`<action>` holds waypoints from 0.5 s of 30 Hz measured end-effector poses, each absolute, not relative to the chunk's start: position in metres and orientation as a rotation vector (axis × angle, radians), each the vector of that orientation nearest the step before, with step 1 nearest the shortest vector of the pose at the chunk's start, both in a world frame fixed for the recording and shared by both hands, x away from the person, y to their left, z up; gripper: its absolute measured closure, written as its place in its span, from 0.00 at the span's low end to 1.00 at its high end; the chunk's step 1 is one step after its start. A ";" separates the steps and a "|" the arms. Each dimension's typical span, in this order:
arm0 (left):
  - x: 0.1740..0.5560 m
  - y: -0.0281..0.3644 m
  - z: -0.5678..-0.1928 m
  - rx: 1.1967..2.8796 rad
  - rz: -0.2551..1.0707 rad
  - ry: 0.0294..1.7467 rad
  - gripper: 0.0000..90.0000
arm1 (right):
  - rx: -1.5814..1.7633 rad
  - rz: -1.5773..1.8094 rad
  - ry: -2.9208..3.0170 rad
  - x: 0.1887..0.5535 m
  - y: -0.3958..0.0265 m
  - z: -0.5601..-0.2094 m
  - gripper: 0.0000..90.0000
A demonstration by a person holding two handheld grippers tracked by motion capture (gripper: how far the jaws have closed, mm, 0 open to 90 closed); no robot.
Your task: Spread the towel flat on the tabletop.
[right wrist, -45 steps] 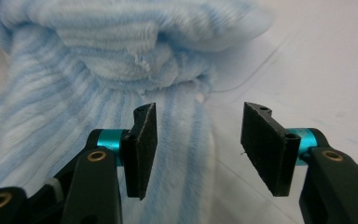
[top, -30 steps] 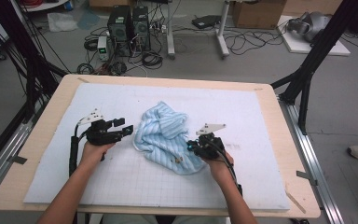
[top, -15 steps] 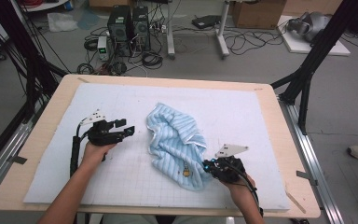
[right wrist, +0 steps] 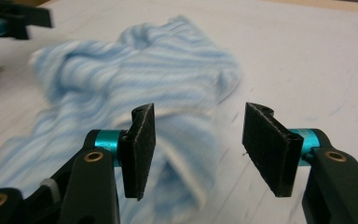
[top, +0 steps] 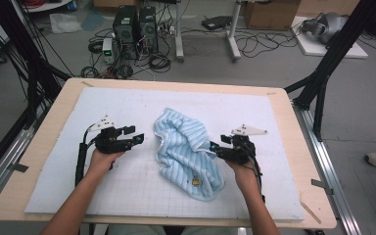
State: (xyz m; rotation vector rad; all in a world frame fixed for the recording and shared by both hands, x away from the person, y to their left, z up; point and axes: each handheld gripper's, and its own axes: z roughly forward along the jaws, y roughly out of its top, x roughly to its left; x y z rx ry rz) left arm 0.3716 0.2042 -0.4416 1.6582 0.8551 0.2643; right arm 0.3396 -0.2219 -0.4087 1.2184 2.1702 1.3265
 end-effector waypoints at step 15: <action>0.373 0.204 -0.443 1.664 0.255 0.850 0.41 | 1.361 1.125 2.362 0.411 -0.181 -0.436 0.65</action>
